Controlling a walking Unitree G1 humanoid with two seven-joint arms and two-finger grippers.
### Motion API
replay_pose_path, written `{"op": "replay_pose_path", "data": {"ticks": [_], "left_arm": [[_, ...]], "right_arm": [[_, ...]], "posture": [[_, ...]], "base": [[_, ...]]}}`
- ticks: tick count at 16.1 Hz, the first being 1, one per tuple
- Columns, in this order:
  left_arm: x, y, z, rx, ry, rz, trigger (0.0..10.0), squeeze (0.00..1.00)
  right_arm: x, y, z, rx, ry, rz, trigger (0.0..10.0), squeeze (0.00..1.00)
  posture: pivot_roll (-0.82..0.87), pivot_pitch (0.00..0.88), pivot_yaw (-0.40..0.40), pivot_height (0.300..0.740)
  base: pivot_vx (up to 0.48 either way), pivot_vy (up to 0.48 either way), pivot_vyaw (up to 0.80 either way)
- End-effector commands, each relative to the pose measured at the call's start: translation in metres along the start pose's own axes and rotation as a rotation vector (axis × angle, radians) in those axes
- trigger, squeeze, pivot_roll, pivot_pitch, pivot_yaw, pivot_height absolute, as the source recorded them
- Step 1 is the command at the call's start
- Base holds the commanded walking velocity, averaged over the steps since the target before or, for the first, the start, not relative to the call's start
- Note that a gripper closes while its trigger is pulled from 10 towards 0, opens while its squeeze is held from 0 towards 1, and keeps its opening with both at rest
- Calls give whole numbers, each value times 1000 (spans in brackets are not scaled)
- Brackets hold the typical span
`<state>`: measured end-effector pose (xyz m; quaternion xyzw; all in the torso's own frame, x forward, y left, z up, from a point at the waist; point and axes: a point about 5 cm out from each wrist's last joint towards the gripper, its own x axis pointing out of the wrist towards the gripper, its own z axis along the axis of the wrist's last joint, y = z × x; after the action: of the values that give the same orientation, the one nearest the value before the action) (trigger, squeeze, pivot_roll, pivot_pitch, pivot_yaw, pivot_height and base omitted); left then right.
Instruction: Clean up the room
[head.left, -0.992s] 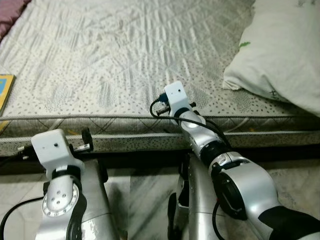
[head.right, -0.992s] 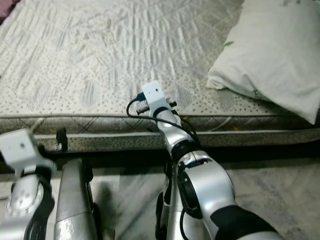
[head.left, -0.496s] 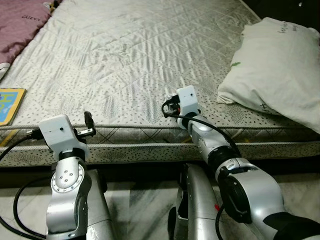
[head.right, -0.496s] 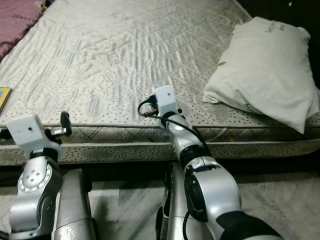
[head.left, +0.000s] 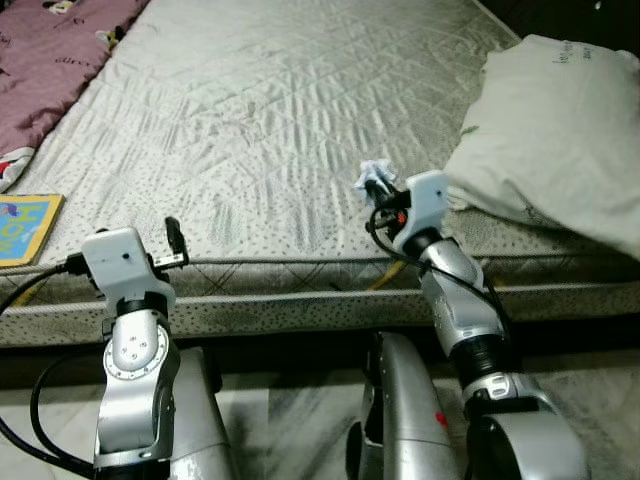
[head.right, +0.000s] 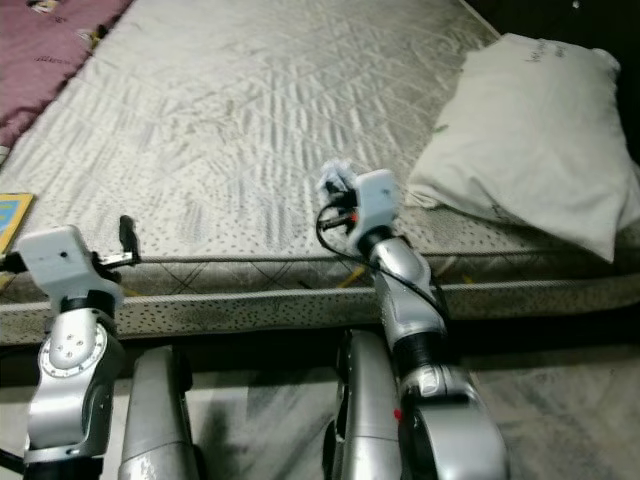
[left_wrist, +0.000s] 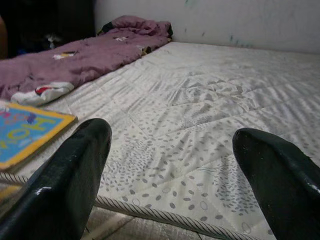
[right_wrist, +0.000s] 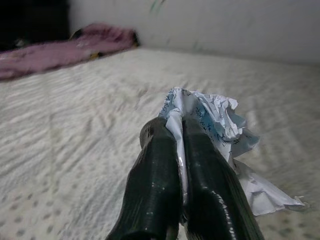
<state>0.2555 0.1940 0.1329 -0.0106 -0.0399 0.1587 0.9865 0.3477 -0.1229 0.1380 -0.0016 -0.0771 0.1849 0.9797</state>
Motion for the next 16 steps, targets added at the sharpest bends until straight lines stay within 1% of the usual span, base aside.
{"op": "replay_pose_path", "data": {"ticks": [1, 2, 3, 5, 7, 8, 9, 11, 12, 13, 15, 16], "left_arm": [[-2, 2, -1, -5, -2, 3, 10000, 0], [-8, 2, -6, -50, 17, -3, 10000, 0], [-12, 2, -8, -54, 19, -14, 10000, 0], [-15, 0, -9, -47, 23, -41, 10000, 0], [-16, -1, -5, -46, 0, -67, 10000, 0], [-15, -1, -1, -35, -21, -75, 10000, 0], [-18, -1, 2, -42, -35, -98, 10000, 0], [-23, 0, 1, -43, -26, -108, 10000, 0], [-27, 1, -2, -45, -7, -108, 10000, 0], [-33, 1, -6, -41, 20, -106, 10000, 0], [-36, -1, -9, -39, 45, -113, 10000, 0], [-36, -1, -9, -46, 51, -109, 10000, 0]], "right_arm": [[-5, -6, 3, -3, -18, -48, 10000, 0], [-28, -12, -5, 31, -1, -112, 10000, 0], [-43, -13, -10, 18, 20, -115, 10000, 0], [-60, -16, -12, -3, 41, -105, 10000, 0], [-72, -20, -13, -1, 67, -144, 10000, 0], [-75, -20, -11, 12, 78, -156, 10000, 0], [-75, -12, -3, 1, 61, -110, 10000, 0], [-75, -8, -1, 26, 63, -125, 10000, 0], [-75, -6, -3, 43, 74, -156, 10000, 0], [-73, -1, -3, 57, 95, -173, 10000, 0], [-68, 9, -4, 60, 122, -158, 10000, 0], [-64, 12, -6, 77, 135, -144, 10000, 0]], "posture": [[23, 0, -55, 469], [11, 0, -50, 469], [-6, 0, -37, 469], [-24, 0, -29, 469], [-14, 0, -17, 469], [-33, 0, -16, 469], [-38, 0, -3, 469], [-33, 0, 7, 469], [-34, 0, 16, 469], [-30, 0, 20, 469], [-21, 0, 19, 469], [-15, 0, 15, 469]], "base": [[0, 0, 0], [0, 0, 0], [0, 0, 0], [0, 0, 0], [0, 0, 0], [0, 0, 0], [0, 0, 0], [0, 0, 0], [0, 0, 0], [0, 0, 0], [0, 0, 0], [0, 0, 0]]}}
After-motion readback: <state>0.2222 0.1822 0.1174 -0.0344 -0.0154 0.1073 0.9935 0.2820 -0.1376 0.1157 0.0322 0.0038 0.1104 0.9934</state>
